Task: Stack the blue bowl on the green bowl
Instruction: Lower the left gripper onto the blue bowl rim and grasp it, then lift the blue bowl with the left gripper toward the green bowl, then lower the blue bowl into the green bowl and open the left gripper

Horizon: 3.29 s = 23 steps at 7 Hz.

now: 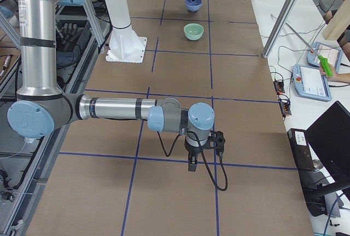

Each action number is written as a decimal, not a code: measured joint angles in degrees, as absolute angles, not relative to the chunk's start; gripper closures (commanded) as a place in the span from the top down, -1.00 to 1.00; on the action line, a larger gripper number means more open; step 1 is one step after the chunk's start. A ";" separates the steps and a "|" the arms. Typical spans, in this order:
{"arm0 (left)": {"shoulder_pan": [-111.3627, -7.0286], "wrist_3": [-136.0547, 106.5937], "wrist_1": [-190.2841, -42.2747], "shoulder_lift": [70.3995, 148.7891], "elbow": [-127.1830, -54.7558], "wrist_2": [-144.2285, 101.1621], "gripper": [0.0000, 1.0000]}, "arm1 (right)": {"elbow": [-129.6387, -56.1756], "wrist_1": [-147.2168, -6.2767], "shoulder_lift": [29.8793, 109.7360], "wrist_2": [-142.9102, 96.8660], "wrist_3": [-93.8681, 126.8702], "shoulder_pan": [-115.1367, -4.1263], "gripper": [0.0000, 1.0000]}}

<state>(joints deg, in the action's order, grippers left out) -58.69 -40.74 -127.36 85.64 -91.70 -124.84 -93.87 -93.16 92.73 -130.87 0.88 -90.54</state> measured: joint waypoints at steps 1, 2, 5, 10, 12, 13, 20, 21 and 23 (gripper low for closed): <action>-58.19 -40.75 -127.41 85.78 -91.35 -124.87 0.06 | -93.87 -93.17 92.73 -130.87 0.88 -90.57 1.00; -57.95 -40.64 -127.43 85.94 -91.14 -124.88 -0.24 | -93.87 -93.16 92.72 -130.87 0.88 -90.60 1.00; -57.94 -39.84 -127.31 86.02 -91.86 -125.27 -1.00 | -93.87 -93.16 92.72 -130.87 0.88 -90.59 1.00; -63.91 -33.37 -117.89 85.27 -101.02 -130.46 -1.00 | -93.87 -93.16 92.72 -130.87 0.88 -90.61 1.00; -67.38 -29.91 -102.33 88.83 -108.63 -130.91 -1.00 | -93.87 -93.17 92.72 -130.87 0.88 -90.57 1.00; -69.47 -29.49 -94.24 91.64 -112.59 -130.94 -1.00 | -93.87 -93.16 92.73 -130.87 0.88 -90.54 1.00; -49.94 -70.36 -95.19 108.50 -113.16 -130.43 -1.00 | -93.87 -93.16 92.73 -130.87 0.88 -90.53 1.00; -47.81 -71.79 -96.80 110.78 -109.71 -129.76 -1.00 | -93.87 -93.16 92.72 -130.87 0.88 -90.53 1.00; -44.90 -72.46 -100.54 112.61 -104.76 -127.56 -1.00 | -93.87 -93.16 92.73 -130.87 0.88 -90.54 1.00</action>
<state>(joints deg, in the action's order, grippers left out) -44.90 -72.46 -100.54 112.61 -104.76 -127.56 -93.87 -93.16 92.73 -130.87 0.88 -90.54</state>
